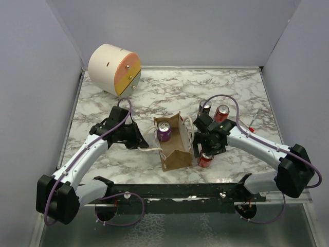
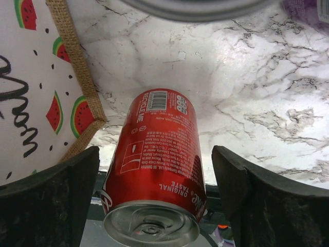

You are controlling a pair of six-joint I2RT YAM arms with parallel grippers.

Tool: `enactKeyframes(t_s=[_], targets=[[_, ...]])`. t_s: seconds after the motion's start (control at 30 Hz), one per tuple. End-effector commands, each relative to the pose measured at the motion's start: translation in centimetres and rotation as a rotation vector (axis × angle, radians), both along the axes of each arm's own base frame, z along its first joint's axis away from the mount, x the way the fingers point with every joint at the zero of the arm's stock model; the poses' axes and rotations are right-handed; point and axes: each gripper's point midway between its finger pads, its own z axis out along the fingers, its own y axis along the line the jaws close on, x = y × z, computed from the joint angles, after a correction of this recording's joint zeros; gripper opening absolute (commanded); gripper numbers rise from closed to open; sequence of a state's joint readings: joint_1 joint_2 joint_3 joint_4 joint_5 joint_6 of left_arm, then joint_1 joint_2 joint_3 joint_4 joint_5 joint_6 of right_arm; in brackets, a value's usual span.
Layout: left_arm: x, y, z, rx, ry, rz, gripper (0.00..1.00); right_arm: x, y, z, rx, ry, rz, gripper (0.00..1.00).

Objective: Take the beverage out of the canvas bag

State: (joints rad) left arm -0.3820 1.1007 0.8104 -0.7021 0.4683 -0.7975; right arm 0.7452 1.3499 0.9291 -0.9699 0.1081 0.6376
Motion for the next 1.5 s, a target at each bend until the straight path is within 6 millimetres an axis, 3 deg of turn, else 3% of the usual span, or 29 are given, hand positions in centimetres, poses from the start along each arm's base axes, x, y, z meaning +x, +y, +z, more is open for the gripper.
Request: enactKeyframes(t_s=[0.0, 0.23, 0.5, 0.7, 0.83, 0.9, 1.0, 1.33, 1.47], targets=[[-0.4, -0.2, 0.4, -0.026, -0.013, 0.002, 0.0, 0.7, 1.2, 2.3, 0.063, -0.047, 0.027, 0.91], [-0.7, 0.0, -0.1, -0.018, -0.006, 0.011, 0.0, 0.6, 1.0, 6.1, 0.109, -0.099, 0.016, 0.95], [-0.6, 0.0, -0.8, -0.014, 0.006, 0.015, 0.0, -2.0, 0.5, 7.2, 0.194, -0.072, -0.012, 0.95], [-0.4, -0.1, -0.9, -0.004, 0.015, 0.008, 0.0, -0.6, 1.2, 11.1, 0.25, -0.184, 0.033, 0.95], [-0.2, 0.0, -0.9, 0.007, 0.021, 0.012, 0.0, 2.0, 3.4, 16.2, 0.332, -0.308, 0.105, 0.94], [-0.2, 0.0, -1.1, 0.013, 0.025, 0.012, 0.0, 3.4, 5.2, 19.5, 0.397, -0.38, 0.156, 0.95], [-0.3, 0.3, -1.3, 0.028, 0.033, 0.017, 0.0, 5.0, 8.2, 22.5, 0.48, -0.439, 0.256, 0.95], [-0.6, 0.9, -1.4, 0.056, 0.046, 0.053, 0.0, 9.0, 16.0, 26.3, 0.603, -0.512, 0.531, 0.93], [-0.4, 0.9, -1.3, 0.045, 0.043, 0.08, 0.0, 10.2, 17.8, 25.4, 0.577, -0.49, 0.579, 0.92]])
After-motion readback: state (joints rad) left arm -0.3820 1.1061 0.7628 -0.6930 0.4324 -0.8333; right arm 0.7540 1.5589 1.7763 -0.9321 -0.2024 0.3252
